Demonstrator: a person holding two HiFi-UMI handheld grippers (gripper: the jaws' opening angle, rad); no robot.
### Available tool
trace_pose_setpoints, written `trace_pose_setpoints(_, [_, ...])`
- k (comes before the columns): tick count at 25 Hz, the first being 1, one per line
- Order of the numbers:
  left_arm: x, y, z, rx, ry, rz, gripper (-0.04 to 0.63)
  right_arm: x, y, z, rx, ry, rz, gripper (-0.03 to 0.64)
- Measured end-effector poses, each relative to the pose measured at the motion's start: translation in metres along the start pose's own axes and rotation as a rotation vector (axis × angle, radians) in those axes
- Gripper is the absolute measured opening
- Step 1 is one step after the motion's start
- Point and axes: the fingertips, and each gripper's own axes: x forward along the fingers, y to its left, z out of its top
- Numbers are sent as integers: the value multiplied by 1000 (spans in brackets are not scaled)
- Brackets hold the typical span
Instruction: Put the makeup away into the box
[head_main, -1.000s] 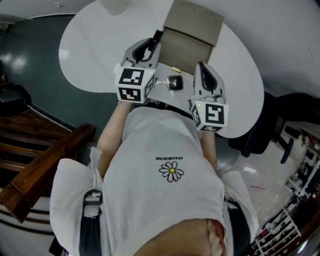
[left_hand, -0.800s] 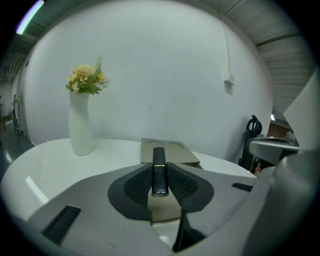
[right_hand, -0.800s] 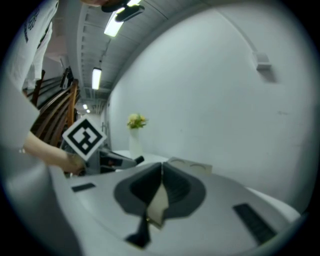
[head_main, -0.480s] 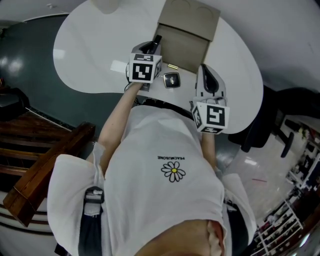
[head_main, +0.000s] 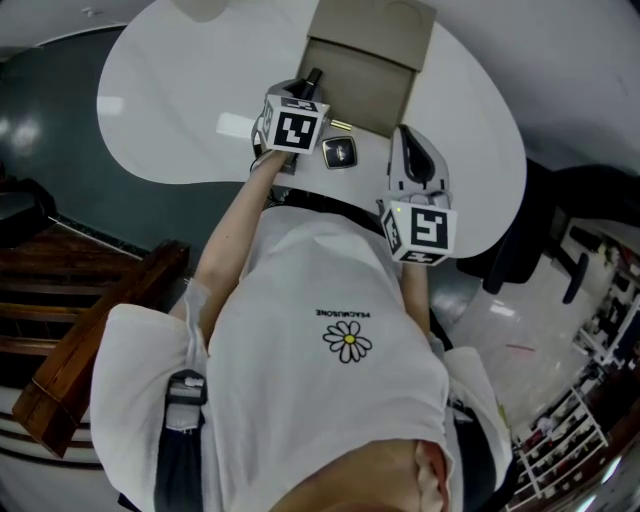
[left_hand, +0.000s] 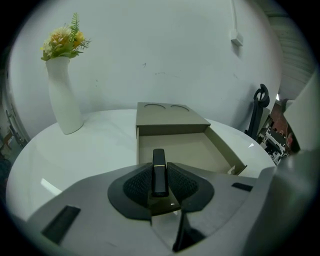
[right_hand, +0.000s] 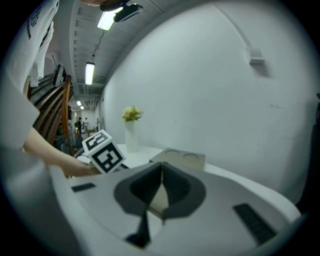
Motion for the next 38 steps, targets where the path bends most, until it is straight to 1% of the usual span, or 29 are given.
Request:
trace_pose_setpoints(6, [2,-1,-4,56,20,33,114,0,4,-4,2,7,9,31])
trace_pose_setpoints(7, [1,-2,-5,55,20,27,116,0,5,-3,2,6,9,31])
trace_pose_setpoints(9, [-1,-4,-5,46,12,6,165,-1,7,-4,3,6,8,31])
trace_pose_setpoints(10, [-2,-5,-4,42,8,-1,174,-1,8,-4,4,7,8,31])
trace_pose_setpoints(14, [-9,-4,2,33,-9,0,175,0,11,-2,5,-3,18,31])
trace_pose_setpoints(20, [-21,-17,18,40,-68,-19,173,-5,3,-2,9,-8,0,31])
trace_pose_setpoints(22, [-31,-20,32,31,-116,-36,171,-6,0,-1,11,-12,-7,31])
trace_pose_setpoints(24, [-47,-25,52,29,-197,-63,139,-7,-3,-1,15,-16,-14,31])
trace_pose_setpoints(26, [-69,-29,75,20,-303,-93,116,-7,-5,0,19,-19,-18,31])
trace_pose_setpoints(28, [-96,-30,97,1,-431,-114,55,-7,-4,0,21,-21,-20,31])
trace_pose_setpoints(29, [-111,-30,106,-5,-494,-120,37,-8,-4,0,21,-21,-20,31])
trace_pose_setpoints(31, [-137,-32,119,-3,-598,-136,21,-8,-4,-1,21,-21,-20,31])
trace_pose_setpoints(32, [-149,-34,122,4,-636,-146,20,-7,-4,-1,22,-21,-20,31])
trace_pose_setpoints(35, [-170,-41,121,40,-702,-164,20,-7,-5,-1,19,-24,-21,31])
trace_pose_setpoints(38, [-174,-47,111,67,-704,-170,20,-9,-7,0,19,-28,-25,31])
